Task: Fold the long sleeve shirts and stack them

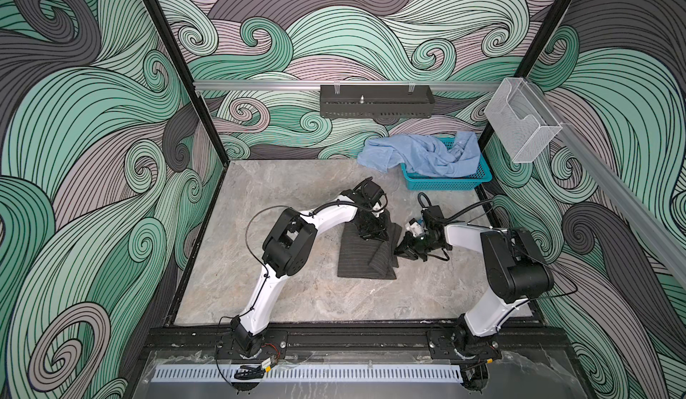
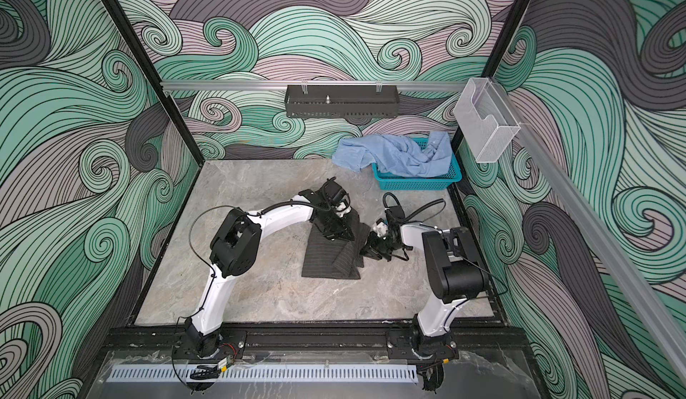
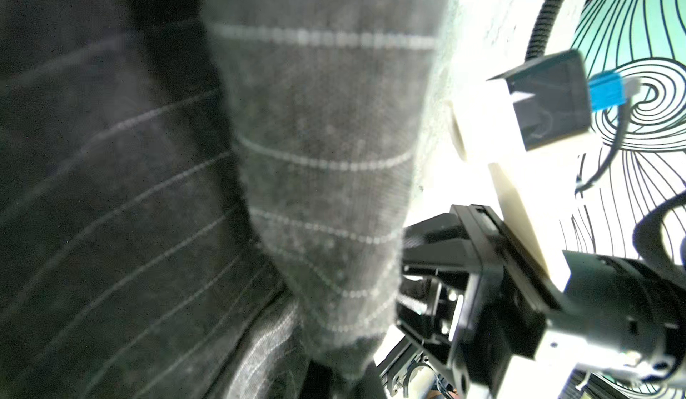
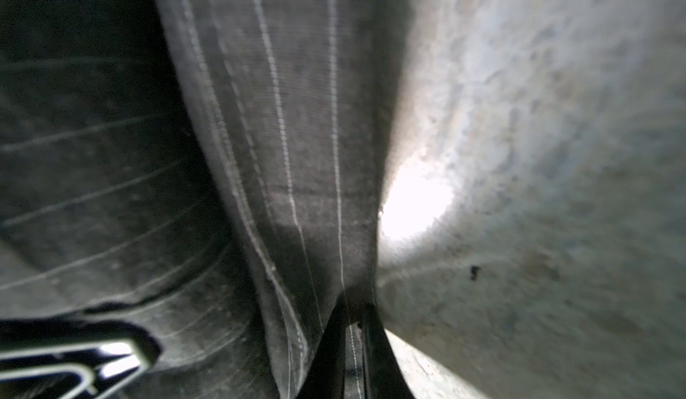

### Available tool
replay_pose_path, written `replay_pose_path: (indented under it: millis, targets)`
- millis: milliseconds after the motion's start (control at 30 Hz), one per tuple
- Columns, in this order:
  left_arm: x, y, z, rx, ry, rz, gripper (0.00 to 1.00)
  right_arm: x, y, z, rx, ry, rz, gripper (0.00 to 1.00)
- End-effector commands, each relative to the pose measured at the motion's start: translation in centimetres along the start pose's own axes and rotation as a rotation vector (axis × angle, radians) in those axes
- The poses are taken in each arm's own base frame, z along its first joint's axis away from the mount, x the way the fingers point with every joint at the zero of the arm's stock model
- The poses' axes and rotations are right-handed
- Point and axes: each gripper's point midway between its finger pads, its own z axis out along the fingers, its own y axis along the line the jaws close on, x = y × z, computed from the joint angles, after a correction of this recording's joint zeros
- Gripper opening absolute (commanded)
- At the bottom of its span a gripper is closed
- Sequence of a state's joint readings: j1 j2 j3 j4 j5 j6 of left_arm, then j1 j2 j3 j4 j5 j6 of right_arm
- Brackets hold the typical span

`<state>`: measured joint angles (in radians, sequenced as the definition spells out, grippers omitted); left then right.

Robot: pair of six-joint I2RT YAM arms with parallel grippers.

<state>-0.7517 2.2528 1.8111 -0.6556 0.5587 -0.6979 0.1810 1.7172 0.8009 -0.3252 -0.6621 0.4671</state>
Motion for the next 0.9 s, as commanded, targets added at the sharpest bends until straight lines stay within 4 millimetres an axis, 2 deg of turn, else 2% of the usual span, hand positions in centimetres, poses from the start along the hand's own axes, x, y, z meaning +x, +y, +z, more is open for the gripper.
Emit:
replay_pose_path:
  millis: [0,133,233,367,467,533,600,700,867]
  targets:
    - [0.7,0.3,1.5,0.000,0.054,-0.003,0.00,0.7,-1.1,0.6,0.044,0.032,0.010,0.14]
    - [0.3,0.5,1.9,-0.005,0.052,-0.007,0.15,1.0,-1.2,0.4,0.051,0.039,0.016,0.14]
    - [0.1,-0.4,0.8,0.020,0.027,0.016,0.33,0.8,-0.9,-0.6,0.071,0.010,0.005,0.17]
    - [-0.5,-3.3,-2.7,0.080,-0.045,0.077,0.47,0.1,-0.4,-4.0,0.151,-0.093,-0.036,0.25]
    - [-0.5,-6.0,-6.5,0.142,-0.106,0.142,0.54,-0.6,0.9,-6.9,0.194,-0.183,-0.082,0.31]
    - [-0.3,-6.8,-8.8,0.157,-0.149,0.170,0.58,-0.8,2.4,-8.3,0.190,-0.225,-0.120,0.32]
    - [-0.5,-6.1,-9.9,0.152,-0.178,0.169,0.60,-0.9,4.2,-8.8,0.173,-0.234,-0.162,0.32]
    - [-1.6,-2.7,-8.8,0.138,-0.183,0.098,0.59,-1.0,6.7,-7.5,0.144,-0.203,-0.214,0.33]
    - [-3.2,1.7,-5.1,0.114,-0.090,-0.001,0.56,-0.4,6.5,-2.9,0.088,-0.084,-0.164,0.28]
